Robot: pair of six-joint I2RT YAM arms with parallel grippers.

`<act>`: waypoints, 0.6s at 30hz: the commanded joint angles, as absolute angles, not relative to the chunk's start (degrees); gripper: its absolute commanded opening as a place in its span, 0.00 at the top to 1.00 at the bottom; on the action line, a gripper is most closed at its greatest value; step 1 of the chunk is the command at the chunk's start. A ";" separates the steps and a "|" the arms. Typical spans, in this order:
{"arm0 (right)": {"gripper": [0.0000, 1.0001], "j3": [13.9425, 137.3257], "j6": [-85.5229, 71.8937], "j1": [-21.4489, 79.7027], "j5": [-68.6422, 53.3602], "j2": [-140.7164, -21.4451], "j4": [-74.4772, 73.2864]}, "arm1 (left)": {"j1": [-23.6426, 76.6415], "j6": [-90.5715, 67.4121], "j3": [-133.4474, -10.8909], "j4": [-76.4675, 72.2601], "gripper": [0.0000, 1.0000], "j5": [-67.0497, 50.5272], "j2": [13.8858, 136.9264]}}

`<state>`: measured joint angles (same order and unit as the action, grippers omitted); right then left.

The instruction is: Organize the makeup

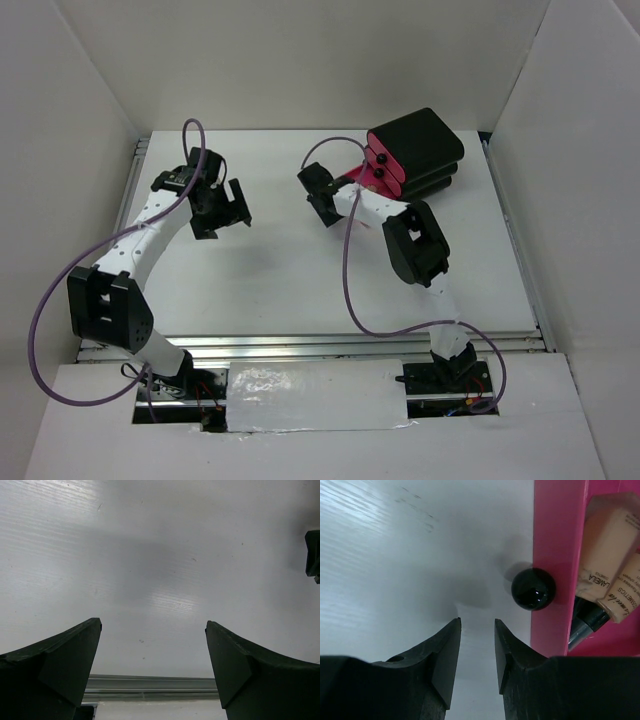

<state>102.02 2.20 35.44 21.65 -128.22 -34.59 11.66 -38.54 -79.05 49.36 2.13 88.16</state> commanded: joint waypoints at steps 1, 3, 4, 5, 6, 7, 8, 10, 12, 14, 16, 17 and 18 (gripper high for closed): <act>0.59 103.89 5.70 35.51 28.82 -130.16 -33.58 | 11.34 -35.95 -81.64 50.09 0.01 2.37 89.73; 0.59 103.54 6.24 35.42 31.80 -131.22 -32.35 | 11.34 -35.77 -82.79 50.45 0.01 2.20 90.61; 0.58 103.19 6.33 35.51 33.03 -131.39 -31.91 | 11.34 -35.68 -82.79 50.54 0.01 2.11 90.88; 0.58 102.75 6.42 35.42 34.18 -132.01 -31.56 | 11.34 -35.68 -83.23 50.54 0.01 1.85 91.14; 0.58 102.57 6.59 35.42 35.06 -132.36 -30.94 | 11.34 -35.68 -83.49 50.45 0.01 1.58 91.40; 0.58 102.22 6.77 35.33 36.81 -132.54 -30.59 | 11.34 -35.60 -83.84 50.62 0.00 1.15 92.02; 0.56 101.43 6.68 35.42 37.70 -132.71 -29.63 | 11.34 -35.51 -84.46 50.71 0.00 0.97 92.28; 0.56 101.08 6.68 35.16 39.28 -132.71 -29.09 | 11.34 -35.42 -85.16 50.80 0.01 0.97 92.90; 0.56 101.77 6.42 34.45 39.90 -133.15 -29.27 | 11.34 -35.33 -85.34 50.71 0.01 0.88 93.25; 0.56 102.83 6.15 33.41 40.69 -133.59 -29.53 | 11.34 -35.24 -86.04 50.80 0.01 0.88 93.69; 0.56 103.36 5.63 32.61 41.13 -133.68 -29.97 | 11.34 -35.16 -86.92 51.06 0.01 0.88 94.30; 0.56 104.06 5.36 32.09 40.78 -133.77 -30.58 | 11.34 -35.07 -87.10 51.24 0.01 0.97 94.48; 0.56 104.32 5.01 31.04 40.17 -133.68 -30.85 | 11.34 -35.07 -87.36 51.33 0.01 1.14 94.83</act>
<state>102.04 5.85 34.11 37.52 -132.35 -31.20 11.66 -36.12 -84.90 50.70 1.37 94.02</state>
